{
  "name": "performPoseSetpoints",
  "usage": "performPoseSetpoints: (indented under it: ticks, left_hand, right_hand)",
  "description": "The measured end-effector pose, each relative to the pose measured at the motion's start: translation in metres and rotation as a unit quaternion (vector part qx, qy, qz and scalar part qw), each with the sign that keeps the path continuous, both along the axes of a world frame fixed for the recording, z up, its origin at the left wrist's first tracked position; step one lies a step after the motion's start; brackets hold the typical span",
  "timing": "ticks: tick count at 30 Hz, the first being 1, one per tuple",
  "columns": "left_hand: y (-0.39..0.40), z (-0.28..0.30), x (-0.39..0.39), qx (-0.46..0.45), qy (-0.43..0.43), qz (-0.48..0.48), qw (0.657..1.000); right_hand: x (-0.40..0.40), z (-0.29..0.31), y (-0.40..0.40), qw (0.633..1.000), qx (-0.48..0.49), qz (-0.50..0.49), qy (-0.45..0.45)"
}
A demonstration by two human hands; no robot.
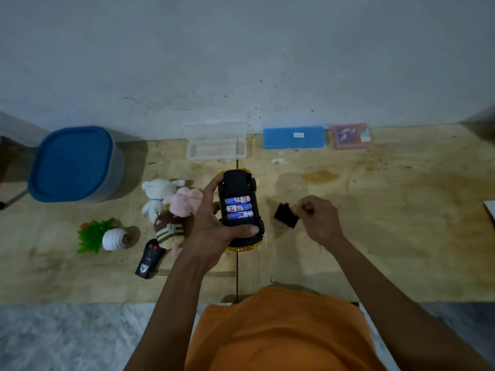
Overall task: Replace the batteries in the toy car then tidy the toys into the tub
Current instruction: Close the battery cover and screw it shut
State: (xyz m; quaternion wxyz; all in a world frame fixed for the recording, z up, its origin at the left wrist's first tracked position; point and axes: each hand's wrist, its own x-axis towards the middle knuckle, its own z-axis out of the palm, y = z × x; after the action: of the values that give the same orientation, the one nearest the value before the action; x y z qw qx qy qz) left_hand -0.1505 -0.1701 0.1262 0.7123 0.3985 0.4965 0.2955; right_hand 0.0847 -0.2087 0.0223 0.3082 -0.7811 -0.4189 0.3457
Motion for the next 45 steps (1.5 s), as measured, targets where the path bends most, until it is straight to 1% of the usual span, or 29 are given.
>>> performPoseSetpoints:
  ticks: [2,3,5,7,10,13,18,26,29,32,34,38,42,45]
  left_hand:
    - [0.0,0.004,-0.003,0.003,-0.012,0.0,1.0]
    - [0.0,0.007,-0.004,0.008,-0.016,-0.002,1.0]
    - [0.0,0.011,-0.006,0.026,-0.023,-0.011,0.999]
    - [-0.002,0.015,-0.006,0.041,-0.038,-0.026,0.998]
    - [-0.004,0.025,-0.003,0.054,-0.058,-0.057,0.995]
    - [-0.007,0.034,0.0,0.062,-0.064,-0.088,0.992]
    - [-0.01,0.039,-0.004,0.076,-0.048,-0.103,0.991]
    - [-0.015,0.041,-0.006,0.07,-0.045,-0.105,0.991]
    - [-0.016,0.042,-0.006,0.075,-0.044,-0.101,0.991]
    - [-0.017,0.042,-0.005,0.076,-0.052,-0.098,0.991]
    - [-0.017,0.042,-0.004,0.076,-0.057,-0.098,0.991]
    - [-0.016,0.041,-0.004,0.077,-0.075,-0.094,0.99]
    - [-0.014,0.04,-0.004,0.075,-0.085,-0.09,0.989]
    - [-0.013,0.037,-0.005,0.066,-0.096,-0.087,0.989]
  right_hand:
    - [0.003,0.041,0.009,0.99,0.085,-0.071,0.083]
    - [0.004,0.063,0.014,0.982,0.119,-0.089,0.12]
    - [0.003,0.107,0.021,0.97,0.156,-0.072,0.171]
    - [-0.005,0.142,0.023,0.965,0.167,-0.016,0.199]
    - [-0.023,0.166,0.023,0.967,0.151,0.077,0.191]
    - [-0.035,0.166,0.025,0.968,0.141,0.138,0.156]
    - [-0.04,0.169,0.023,0.966,0.137,0.17,0.14]
    - [-0.042,0.174,0.022,0.965,0.129,0.195,0.12]
    - [-0.044,0.172,0.022,0.968,0.136,0.193,0.086]
    - [-0.046,0.169,0.02,0.966,0.157,0.204,-0.022]
    - [-0.048,0.167,0.017,0.954,0.185,0.219,-0.09]
    - [-0.054,0.154,0.012,0.927,0.236,0.235,-0.174]
    - [-0.058,0.146,0.002,0.902,0.256,0.238,-0.253]
    - [-0.06,0.147,-0.003,0.881,0.254,0.245,-0.316]
